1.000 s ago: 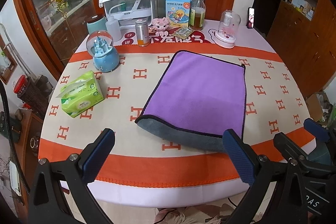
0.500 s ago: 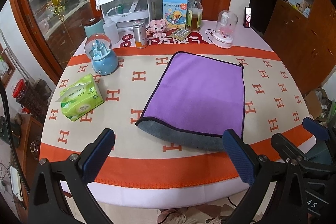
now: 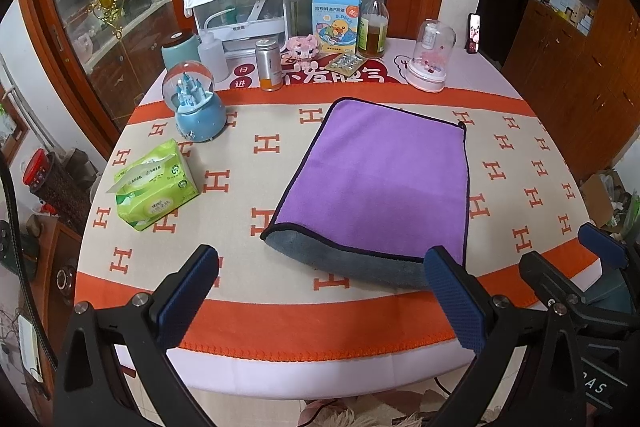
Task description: Fold towel
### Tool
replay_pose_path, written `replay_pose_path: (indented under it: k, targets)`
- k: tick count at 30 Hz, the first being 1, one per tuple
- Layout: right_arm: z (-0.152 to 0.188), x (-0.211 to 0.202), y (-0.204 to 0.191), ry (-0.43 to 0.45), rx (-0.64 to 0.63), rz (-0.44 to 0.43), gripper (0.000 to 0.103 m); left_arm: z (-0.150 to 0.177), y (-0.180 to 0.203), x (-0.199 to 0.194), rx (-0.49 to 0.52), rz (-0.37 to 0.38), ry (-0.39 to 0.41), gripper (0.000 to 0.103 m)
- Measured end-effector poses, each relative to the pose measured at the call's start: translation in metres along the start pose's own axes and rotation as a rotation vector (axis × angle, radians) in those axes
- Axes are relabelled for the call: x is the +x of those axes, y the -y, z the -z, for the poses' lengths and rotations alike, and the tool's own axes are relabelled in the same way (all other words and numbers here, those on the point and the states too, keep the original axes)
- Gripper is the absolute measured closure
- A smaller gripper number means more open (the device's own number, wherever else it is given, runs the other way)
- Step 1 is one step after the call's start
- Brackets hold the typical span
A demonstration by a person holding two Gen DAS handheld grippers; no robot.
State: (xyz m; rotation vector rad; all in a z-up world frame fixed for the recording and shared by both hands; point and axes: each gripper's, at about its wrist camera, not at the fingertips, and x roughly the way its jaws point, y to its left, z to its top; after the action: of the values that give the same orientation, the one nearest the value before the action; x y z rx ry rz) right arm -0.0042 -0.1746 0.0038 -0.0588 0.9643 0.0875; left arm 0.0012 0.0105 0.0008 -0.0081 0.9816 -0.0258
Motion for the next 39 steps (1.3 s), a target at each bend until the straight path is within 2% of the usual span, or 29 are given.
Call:
replay_pose_path:
  k: [20,29,35,39]
  targets:
    - [-0.002,-0.002,0.0,0.017,-0.005,0.012,0.016,-0.001,-0.002,0.002,0.008,-0.003,0.003,0.001]
    - [0.0,-0.001,-0.002,0.024,0.013,0.027,0.016,-0.003,-0.016,0.01,0.01,-0.025,-0.017,0.001]
    - [0.005,0.006,-0.01,0.016,0.042,0.046,0.016,-0.003,-0.028,0.02,0.044,-0.022,-0.027,0.001]
    - [0.014,0.016,-0.016,-0.002,0.062,0.07,0.016,-0.003,-0.039,0.032,0.091,-0.045,-0.023,0.001]
